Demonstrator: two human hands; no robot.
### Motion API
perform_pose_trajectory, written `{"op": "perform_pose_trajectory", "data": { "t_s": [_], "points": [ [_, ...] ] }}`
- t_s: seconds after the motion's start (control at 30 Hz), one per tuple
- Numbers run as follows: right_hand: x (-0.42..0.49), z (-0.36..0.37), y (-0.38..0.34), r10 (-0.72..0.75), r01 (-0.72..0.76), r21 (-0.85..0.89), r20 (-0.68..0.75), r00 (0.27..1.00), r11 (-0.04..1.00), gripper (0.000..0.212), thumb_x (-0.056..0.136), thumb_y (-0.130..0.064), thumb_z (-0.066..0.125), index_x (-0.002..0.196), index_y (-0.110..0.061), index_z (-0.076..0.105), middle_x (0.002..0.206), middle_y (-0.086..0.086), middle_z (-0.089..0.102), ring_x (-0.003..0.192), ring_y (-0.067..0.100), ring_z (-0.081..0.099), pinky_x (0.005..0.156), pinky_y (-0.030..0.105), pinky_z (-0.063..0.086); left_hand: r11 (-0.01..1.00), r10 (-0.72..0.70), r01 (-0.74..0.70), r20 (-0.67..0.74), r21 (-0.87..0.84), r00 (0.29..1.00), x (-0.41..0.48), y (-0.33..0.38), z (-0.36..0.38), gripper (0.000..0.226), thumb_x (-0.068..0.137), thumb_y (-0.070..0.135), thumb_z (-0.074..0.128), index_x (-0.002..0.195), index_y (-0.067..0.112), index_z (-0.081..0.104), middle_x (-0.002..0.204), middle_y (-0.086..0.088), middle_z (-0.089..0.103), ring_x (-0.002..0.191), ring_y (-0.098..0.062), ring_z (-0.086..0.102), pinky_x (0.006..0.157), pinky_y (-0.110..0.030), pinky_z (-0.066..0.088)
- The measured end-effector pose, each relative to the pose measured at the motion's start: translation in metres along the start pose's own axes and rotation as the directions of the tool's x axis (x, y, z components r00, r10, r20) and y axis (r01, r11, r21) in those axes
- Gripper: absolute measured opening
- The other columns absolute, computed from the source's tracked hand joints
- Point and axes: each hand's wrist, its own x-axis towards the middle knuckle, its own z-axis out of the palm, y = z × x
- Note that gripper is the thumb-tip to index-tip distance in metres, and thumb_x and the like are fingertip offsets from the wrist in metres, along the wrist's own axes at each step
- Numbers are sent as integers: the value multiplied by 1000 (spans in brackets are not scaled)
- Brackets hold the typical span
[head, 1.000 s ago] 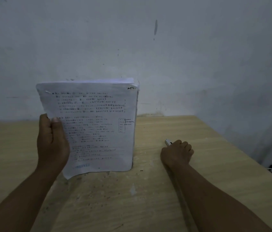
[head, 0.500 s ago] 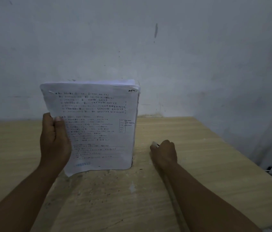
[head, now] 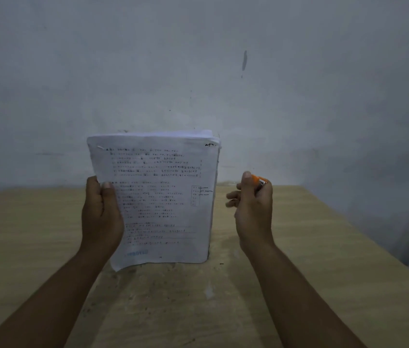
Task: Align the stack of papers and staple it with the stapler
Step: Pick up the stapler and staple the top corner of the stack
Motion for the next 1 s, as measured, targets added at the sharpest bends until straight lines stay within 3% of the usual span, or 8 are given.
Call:
{"op": "perform_pose_trajectory", "data": {
  "t_s": [0.17,0.27,0.33,0.47,0.6,0.8,0.93,1.0],
  "points": [
    [-3,17,-14,-71,77,-27,168,983,997,29,93,-30,62,95,-11,40,77,15,42,61,23,41,41,23,39,1000,-13,13,8,-23,1000,0,3,-1,21,106,23,30,103,8,44,83,10,52,65,13,53,57,-26,40],
    [-1,23,-17,-68,67,12,205,976,998,41,85,-24,74,100,-6,40,88,20,52,63,23,43,44,26,42,999,-23,23,16,-34,1000,-1,3,-1,22,105,25,30,101,8,44,82,7,54,64,9,55,57,-27,42],
    [1,25,-18,-65,56,47,205,977,997,37,85,-15,75,93,-11,39,92,16,55,65,23,45,46,29,44,998,-31,32,25,-49,999,-1,3,-3,21,105,24,30,99,9,43,81,6,54,64,8,55,57,-28,42],
    [6,28,-18,-82,73,49,217,973,996,35,88,-5,70,90,-16,36,87,16,50,61,23,43,45,28,43,994,-58,65,84,-84,995,2,4,-10,19,105,23,30,98,11,44,85,4,56,68,6,58,59,-25,45],
    [8,29,-22,-90,73,82,227,970,994,31,89,3,65,93,-13,39,84,10,55,54,22,44,44,26,43,996,-32,41,107,-85,994,15,13,-17,18,105,22,30,98,15,45,88,5,57,70,8,59,56,-9,47],
    [15,31,-20,-58,58,8,246,968,998,30,87,-7,70,96,-6,42,79,14,45,61,23,42,41,22,38,991,-19,36,132,-128,991,29,23,-21,22,105,22,30,107,7,46,95,4,58,73,10,59,59,-8,48],
    [15,31,-26,-26,32,-14,314,949,999,29,89,-8,69,96,-18,42,70,10,50,47,20,47,35,20,36,993,-27,41,127,-112,991,27,21,-21,24,105,23,29,107,7,46,94,5,58,71,12,57,58,-5,46],
    [16,31,-30,-13,18,-11,340,940,1000,27,91,-8,66,97,-16,42,65,9,50,41,15,46,35,21,34,993,-36,50,121,-110,992,27,20,-22,25,106,24,29,107,7,46,93,6,58,71,12,56,60,-11,48]
  ]
}}
